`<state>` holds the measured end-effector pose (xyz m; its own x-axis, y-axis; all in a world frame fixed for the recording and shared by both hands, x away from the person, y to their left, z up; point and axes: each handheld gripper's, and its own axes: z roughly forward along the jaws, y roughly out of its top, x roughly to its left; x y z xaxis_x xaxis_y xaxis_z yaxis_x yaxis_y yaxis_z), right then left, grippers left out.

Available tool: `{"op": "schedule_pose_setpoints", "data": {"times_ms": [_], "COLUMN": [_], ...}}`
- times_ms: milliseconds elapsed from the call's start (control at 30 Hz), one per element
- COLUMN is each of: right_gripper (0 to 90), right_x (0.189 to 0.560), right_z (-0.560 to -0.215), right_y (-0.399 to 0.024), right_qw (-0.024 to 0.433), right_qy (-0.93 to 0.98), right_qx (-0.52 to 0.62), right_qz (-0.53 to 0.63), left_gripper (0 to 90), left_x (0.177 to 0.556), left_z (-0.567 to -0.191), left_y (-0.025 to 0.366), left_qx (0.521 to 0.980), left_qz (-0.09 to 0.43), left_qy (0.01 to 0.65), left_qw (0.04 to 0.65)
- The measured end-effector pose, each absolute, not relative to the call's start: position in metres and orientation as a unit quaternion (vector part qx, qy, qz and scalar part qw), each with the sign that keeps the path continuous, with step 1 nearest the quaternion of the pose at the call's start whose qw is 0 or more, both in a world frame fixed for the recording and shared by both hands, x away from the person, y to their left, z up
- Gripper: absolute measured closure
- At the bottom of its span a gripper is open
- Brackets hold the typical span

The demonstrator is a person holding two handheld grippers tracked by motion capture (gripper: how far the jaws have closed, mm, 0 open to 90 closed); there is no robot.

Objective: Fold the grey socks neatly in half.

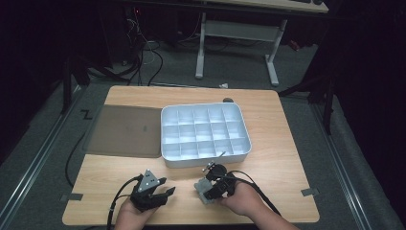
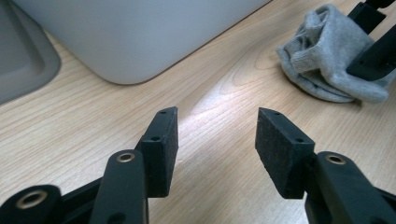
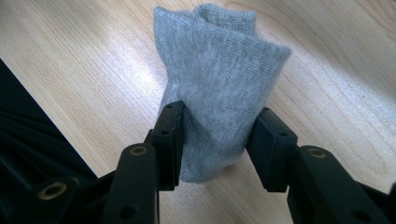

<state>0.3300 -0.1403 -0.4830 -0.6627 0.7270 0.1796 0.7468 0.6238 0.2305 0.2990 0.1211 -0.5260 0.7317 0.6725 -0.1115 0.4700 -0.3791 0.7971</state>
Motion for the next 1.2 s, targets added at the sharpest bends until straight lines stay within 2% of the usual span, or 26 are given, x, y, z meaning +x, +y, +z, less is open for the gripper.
{"op": "schedule_pose_setpoints", "data": {"times_ms": [167, 267, 333, 400, 633, 867, 1200], "right_gripper": [52.3, 44.5, 46.9, 54.4, 69.7, 71.4, 71.4], "right_x": [0.331, 0.333, 0.336, 0.337, 0.335, 0.333, 0.335], "right_z": [-0.48, -0.481, -0.484, -0.485, -0.483, -0.481, -0.477], "right_y": [-0.136, -0.133, -0.131, -0.129, -0.125, -0.132, -0.188], "right_qw": [0.029, 0.032, 0.032, 0.037, 0.024, 0.001, -0.016], "right_qy": [-0.898, -0.896, -0.898, -0.899, -0.908, -0.916, -0.896], "right_qx": [-0.417, -0.421, -0.42, -0.416, -0.397, -0.382, -0.43], "right_qz": [-0.137, -0.135, -0.13, -0.132, -0.134, -0.125, -0.107], "left_gripper": [50.0, 50.0, 50.0, 50.0, 50.0, 50.0, 50.2], "left_x": [0.3, 0.301, 0.302, 0.301, 0.3, 0.299, 0.299], "left_z": [-0.526, -0.528, -0.531, -0.531, -0.532, -0.531, -0.532], "left_y": [0.126, 0.124, 0.122, 0.12, 0.12, 0.12, 0.119], "left_qx": [0.817, 0.821, 0.824, 0.826, 0.828, 0.829, 0.83], "left_qz": [0.118, 0.127, 0.125, 0.126, 0.123, 0.124, 0.125], "left_qy": [0.354, 0.354, 0.354, 0.352, 0.35, 0.347, 0.346], "left_qw": [0.44, 0.43, 0.424, 0.422, 0.421, 0.42, 0.418]}}
